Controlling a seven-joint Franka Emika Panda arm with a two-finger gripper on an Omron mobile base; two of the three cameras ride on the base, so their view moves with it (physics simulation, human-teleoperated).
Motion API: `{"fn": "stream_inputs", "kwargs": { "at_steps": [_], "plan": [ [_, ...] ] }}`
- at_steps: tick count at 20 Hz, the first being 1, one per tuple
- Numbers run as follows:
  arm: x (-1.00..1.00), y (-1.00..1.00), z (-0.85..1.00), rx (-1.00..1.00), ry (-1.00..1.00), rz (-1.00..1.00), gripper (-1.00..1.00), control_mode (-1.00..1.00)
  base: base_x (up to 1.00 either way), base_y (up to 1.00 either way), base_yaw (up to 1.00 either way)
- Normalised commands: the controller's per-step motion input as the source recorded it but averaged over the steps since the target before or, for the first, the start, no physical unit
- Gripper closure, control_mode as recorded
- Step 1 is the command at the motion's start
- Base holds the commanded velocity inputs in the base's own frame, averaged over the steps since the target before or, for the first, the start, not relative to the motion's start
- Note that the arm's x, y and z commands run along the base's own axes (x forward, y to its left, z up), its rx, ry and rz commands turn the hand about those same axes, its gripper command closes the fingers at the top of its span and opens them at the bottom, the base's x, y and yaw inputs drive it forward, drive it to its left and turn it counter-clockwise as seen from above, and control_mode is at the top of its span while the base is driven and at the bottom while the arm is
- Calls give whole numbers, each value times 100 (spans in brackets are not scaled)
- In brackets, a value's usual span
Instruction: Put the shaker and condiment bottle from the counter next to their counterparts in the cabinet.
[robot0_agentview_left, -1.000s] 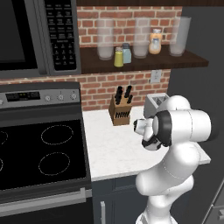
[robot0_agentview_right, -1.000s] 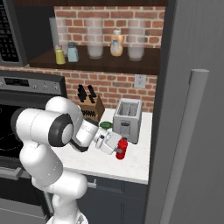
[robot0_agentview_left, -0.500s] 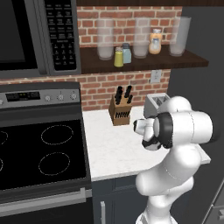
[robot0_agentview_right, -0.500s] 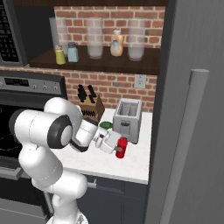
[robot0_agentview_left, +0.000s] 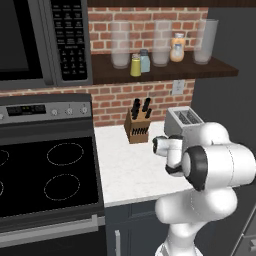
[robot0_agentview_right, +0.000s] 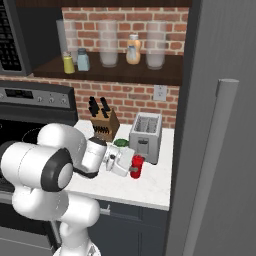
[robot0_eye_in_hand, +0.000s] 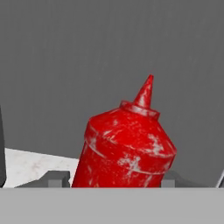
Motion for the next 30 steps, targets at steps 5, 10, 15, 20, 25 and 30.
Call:
{"fn": "stream_inputs", "kwargs": {
  "at_steps": [5, 10, 15, 20, 25, 30],
  "plan": [
    [-46, 0, 23, 0, -13, 19, 100, -100, 0, 0, 0],
    [-39, 0, 26, -1, -13, 26, 100, -100, 0, 0, 0],
    [-21, 0, 28, -2, -12, 29, 100, -100, 0, 0, 0],
    [-6, 1, 29, -3, -10, 33, 100, -100, 0, 0, 0],
    [0, 5, 24, -4, -7, 33, 100, -100, 0, 0, 0],
    [0, 8, 17, -5, -3, 33, 100, -100, 0, 0, 0]
  ]
}}
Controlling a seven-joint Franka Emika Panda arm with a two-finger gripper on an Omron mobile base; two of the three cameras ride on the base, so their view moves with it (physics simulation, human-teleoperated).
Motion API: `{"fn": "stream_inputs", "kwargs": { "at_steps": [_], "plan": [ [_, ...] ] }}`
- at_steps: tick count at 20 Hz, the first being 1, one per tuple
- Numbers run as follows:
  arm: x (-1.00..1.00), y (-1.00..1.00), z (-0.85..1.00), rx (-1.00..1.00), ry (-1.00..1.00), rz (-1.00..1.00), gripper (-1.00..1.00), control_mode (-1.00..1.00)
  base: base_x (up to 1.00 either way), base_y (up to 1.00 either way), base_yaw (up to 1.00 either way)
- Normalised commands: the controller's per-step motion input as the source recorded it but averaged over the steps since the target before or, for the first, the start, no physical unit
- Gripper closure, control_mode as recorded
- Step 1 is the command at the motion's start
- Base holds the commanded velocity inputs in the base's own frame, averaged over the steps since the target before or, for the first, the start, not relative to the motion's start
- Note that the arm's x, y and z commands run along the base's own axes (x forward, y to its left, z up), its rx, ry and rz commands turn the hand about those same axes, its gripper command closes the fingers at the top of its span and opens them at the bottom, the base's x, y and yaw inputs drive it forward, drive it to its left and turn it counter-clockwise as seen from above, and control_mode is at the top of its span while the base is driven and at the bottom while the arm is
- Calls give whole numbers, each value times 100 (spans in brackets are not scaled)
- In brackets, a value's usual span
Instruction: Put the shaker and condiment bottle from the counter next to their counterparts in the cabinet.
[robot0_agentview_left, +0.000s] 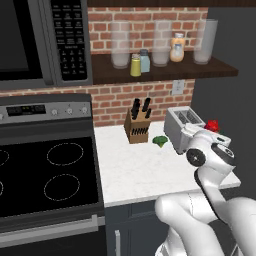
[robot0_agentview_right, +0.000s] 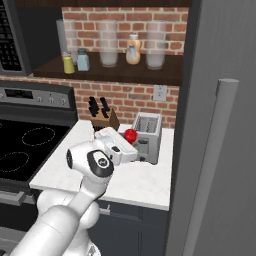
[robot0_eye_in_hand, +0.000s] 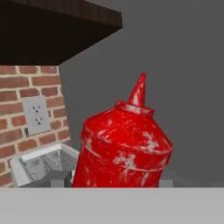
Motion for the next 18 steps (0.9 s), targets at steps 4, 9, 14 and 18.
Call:
{"fn": "stream_inputs", "kwargs": {
  "at_steps": [4, 9, 14, 18],
  "plan": [
    [0, 10, 14, -5, -3, 31, 100, -100, 0, 0, 0],
    [0, 14, 12, -6, -2, 30, 100, -100, 0, 0, 0],
    [0, 16, 10, -6, -1, 28, 100, -100, 0, 0, 0],
    [0, 18, 10, -6, 0, 28, 100, -100, 0, 0, 0]
  ]
}}
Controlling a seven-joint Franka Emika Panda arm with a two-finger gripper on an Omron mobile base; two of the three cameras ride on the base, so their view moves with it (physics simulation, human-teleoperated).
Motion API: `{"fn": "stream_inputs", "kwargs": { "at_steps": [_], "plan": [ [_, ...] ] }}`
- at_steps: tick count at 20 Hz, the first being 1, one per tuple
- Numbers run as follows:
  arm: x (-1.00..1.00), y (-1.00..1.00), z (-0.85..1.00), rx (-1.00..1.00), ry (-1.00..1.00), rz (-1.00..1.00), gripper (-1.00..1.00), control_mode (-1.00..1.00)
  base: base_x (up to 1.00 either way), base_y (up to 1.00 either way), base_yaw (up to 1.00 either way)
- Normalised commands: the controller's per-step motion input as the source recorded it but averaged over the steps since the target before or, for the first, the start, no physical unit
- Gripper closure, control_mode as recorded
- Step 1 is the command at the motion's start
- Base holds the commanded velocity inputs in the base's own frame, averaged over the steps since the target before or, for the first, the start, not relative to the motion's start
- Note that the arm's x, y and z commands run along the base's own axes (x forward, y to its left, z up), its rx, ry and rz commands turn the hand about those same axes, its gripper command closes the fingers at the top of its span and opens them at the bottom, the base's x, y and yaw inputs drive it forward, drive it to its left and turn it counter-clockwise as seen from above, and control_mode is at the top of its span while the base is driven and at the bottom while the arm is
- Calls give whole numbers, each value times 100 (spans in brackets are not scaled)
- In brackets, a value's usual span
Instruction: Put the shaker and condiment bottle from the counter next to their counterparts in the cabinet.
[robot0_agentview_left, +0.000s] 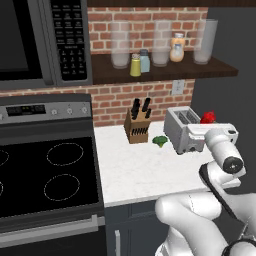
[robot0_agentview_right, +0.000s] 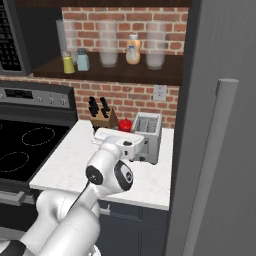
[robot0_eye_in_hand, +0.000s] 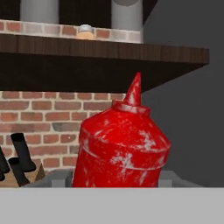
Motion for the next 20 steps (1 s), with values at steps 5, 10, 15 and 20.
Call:
{"fn": "stream_inputs", "kwargs": {
  "at_steps": [5, 10, 15, 20],
  "plan": [
    [0, 16, 11, -6, -1, 22, 100, -100, 0, 0, 0],
    [0, 13, 9, -5, -1, 5, 100, -100, 0, 0, 0],
    [0, 20, 22, -5, 0, 0, 100, -100, 0, 0, 0],
    [0, 15, 39, -4, 0, 0, 100, -100, 0, 0, 0]
  ]
}}
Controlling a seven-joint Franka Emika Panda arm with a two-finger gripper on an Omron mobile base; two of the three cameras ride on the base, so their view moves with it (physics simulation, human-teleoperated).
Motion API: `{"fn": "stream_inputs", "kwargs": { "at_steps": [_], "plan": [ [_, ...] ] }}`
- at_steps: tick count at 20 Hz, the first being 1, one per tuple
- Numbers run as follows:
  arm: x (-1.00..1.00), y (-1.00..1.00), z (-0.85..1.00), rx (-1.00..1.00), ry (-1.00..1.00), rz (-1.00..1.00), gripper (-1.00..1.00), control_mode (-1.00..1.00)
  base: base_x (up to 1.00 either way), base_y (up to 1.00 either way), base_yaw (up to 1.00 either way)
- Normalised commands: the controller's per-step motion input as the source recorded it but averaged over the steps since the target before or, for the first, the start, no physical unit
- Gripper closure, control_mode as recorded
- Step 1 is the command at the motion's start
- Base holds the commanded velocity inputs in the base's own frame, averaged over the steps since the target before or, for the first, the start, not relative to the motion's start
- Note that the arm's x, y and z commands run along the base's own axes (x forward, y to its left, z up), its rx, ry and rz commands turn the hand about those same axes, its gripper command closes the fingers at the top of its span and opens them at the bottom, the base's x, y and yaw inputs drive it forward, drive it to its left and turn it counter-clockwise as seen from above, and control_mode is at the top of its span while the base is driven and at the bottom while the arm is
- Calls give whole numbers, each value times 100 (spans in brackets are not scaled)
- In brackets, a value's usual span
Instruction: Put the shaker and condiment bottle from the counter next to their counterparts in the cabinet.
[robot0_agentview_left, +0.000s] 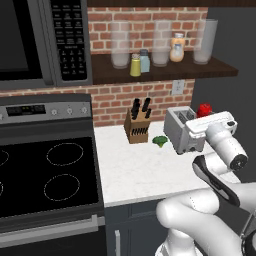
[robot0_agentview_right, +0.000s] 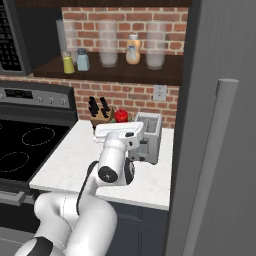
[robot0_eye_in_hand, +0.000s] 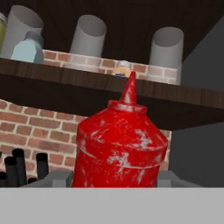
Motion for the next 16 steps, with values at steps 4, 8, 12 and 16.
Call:
{"fn": "stream_inputs", "kwargs": {
  "at_steps": [4, 8, 12, 16],
  "plan": [
    [0, 14, 44, -4, 0, 0, 100, -100, 0, 0, 0],
    [1, 11, 49, -5, 0, 0, 100, -100, 0, 0, 0],
    [0, 2, 53, -5, 0, 0, 100, -100, 0, 0, 0],
    [0, 0, 57, -4, 1, 0, 100, -100, 0, 0, 0]
  ]
}}
